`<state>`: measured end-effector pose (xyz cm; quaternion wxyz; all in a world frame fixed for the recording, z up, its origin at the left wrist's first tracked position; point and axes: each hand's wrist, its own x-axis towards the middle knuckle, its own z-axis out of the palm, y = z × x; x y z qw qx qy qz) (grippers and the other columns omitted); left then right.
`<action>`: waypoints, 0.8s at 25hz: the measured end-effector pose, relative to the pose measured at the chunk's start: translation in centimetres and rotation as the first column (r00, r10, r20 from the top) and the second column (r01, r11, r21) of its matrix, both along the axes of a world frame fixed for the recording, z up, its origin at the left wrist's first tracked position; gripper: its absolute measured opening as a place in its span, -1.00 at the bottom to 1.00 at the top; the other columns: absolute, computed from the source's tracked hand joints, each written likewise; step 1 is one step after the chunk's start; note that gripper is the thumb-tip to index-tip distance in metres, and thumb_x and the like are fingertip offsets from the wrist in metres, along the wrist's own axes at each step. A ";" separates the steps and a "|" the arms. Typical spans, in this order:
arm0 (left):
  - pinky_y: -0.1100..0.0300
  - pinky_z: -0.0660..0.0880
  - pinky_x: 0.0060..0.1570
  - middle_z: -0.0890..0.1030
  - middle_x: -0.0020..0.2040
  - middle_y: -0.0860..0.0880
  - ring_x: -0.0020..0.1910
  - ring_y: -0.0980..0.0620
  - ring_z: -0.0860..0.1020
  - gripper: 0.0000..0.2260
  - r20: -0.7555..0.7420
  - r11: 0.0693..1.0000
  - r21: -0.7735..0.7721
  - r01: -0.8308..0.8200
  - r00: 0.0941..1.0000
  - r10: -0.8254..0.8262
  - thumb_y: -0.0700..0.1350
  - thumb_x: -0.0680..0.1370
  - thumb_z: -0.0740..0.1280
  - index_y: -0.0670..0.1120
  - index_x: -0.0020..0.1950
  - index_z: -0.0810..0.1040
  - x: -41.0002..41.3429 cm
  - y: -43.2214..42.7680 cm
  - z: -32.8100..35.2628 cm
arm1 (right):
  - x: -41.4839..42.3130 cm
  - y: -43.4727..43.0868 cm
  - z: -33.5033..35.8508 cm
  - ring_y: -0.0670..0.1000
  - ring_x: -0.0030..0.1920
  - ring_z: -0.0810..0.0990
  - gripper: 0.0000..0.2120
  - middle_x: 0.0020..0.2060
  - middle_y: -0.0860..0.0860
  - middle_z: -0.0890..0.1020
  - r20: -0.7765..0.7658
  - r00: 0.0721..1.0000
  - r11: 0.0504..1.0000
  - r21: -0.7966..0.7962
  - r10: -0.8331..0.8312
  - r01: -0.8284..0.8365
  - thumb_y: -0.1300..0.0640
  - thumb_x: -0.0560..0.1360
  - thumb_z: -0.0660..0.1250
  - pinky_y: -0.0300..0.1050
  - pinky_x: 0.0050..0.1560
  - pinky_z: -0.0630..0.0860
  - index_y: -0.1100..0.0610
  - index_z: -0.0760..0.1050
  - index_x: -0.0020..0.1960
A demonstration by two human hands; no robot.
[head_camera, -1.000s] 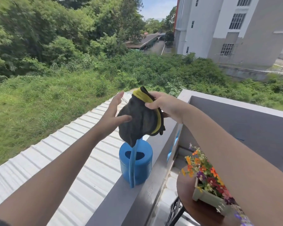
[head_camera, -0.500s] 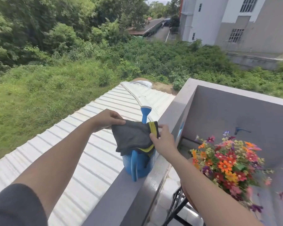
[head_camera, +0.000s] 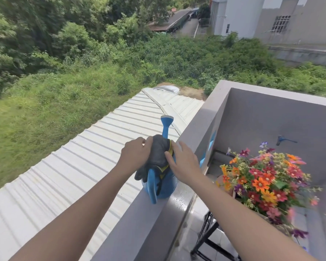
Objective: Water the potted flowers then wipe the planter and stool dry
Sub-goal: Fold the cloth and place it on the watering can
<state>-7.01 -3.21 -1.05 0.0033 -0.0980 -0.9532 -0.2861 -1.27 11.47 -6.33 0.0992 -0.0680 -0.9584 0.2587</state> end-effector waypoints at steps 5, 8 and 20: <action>0.05 0.41 0.02 0.52 0.12 -0.20 0.11 -0.22 0.49 -0.50 0.029 0.953 -0.302 -0.025 0.999 0.035 0.21 0.57 0.07 -0.20 0.11 0.48 2.5 2.6 -0.9 | -0.7 -0.1 -1.1 0.04 0.51 -0.06 -0.51 0.53 0.02 -0.02 0.185 0.974 0.984 0.097 0.131 -0.151 -0.08 0.62 -0.18 0.21 0.41 0.01 0.07 -0.01 0.51; 0.08 0.37 0.01 0.48 0.16 -0.24 0.12 -0.20 0.48 -0.62 -0.033 0.914 -0.405 0.014 0.999 -0.030 0.06 0.62 0.10 -0.25 0.16 0.44 2.2 2.3 -0.5 | -0.7 -0.4 -1.2 0.02 0.51 -0.12 -0.50 0.53 0.01 -0.08 0.215 0.964 0.984 0.055 0.156 -0.172 -0.06 0.62 -0.20 0.21 0.43 -0.07 0.06 -0.11 0.52; 0.08 0.31 -0.19 0.61 -0.08 -0.19 -0.06 -0.23 0.55 -0.59 -0.162 0.904 -0.428 -0.003 0.984 -0.074 0.24 0.54 0.15 -0.12 -0.14 0.37 0.5 0.2 -2.0 | 0.5 -3.4 -3.2 0.01 0.51 -0.17 -0.45 0.52 0.05 -0.17 0.134 0.990 0.999 0.005 0.047 -0.048 -0.04 0.62 -0.17 0.16 0.44 -0.08 0.19 -0.21 0.51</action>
